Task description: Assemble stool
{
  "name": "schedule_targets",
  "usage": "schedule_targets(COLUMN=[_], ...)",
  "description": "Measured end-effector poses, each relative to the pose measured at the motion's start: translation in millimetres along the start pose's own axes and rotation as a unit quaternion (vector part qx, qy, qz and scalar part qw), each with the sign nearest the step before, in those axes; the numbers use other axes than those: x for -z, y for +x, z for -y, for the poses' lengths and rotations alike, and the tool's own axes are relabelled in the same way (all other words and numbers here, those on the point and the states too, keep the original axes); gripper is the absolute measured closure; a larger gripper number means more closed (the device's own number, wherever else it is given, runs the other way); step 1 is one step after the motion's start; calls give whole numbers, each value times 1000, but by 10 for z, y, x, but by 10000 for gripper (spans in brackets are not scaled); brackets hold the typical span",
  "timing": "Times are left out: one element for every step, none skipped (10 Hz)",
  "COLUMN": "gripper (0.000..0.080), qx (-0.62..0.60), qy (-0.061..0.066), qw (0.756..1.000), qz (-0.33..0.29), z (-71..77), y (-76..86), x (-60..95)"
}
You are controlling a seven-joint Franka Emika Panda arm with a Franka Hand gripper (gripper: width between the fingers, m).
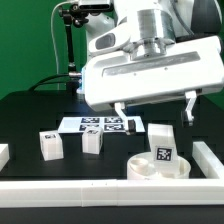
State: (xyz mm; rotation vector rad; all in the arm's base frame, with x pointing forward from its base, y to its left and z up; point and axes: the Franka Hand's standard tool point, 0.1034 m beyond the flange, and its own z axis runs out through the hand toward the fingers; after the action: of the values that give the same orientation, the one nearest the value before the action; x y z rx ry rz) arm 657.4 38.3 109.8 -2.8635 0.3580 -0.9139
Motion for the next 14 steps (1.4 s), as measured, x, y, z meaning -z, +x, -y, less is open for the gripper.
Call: schedule_targets(gripper=[150, 150, 150, 150, 150, 150, 150, 150, 150, 150, 150, 150, 150, 150], qx=[-1, -1, -2, -3, -4, -3, -4, -5, -1, 3, 2, 0, -1, -6], qy=[2, 3, 3, 1, 0, 1, 1, 2, 2, 1, 4, 8, 10, 15], qw=[1000, 1000, 1000, 1000, 1000, 1000, 1000, 1000, 999, 998, 995, 992, 988, 980], qz=[5, 5, 8, 9, 10, 10, 15, 29, 33, 55, 101, 130, 153, 199], z=[10, 16, 16, -17, -39, -32, -34, -29, -44, -89, -106, -92, -87, -88], y=[70, 120, 154, 151, 137, 136, 125, 110, 102, 38, -18, -26, -77, -144], x=[50, 79, 103, 94, 80, 81, 75, 69, 61, 35, 18, 7, -8, 3])
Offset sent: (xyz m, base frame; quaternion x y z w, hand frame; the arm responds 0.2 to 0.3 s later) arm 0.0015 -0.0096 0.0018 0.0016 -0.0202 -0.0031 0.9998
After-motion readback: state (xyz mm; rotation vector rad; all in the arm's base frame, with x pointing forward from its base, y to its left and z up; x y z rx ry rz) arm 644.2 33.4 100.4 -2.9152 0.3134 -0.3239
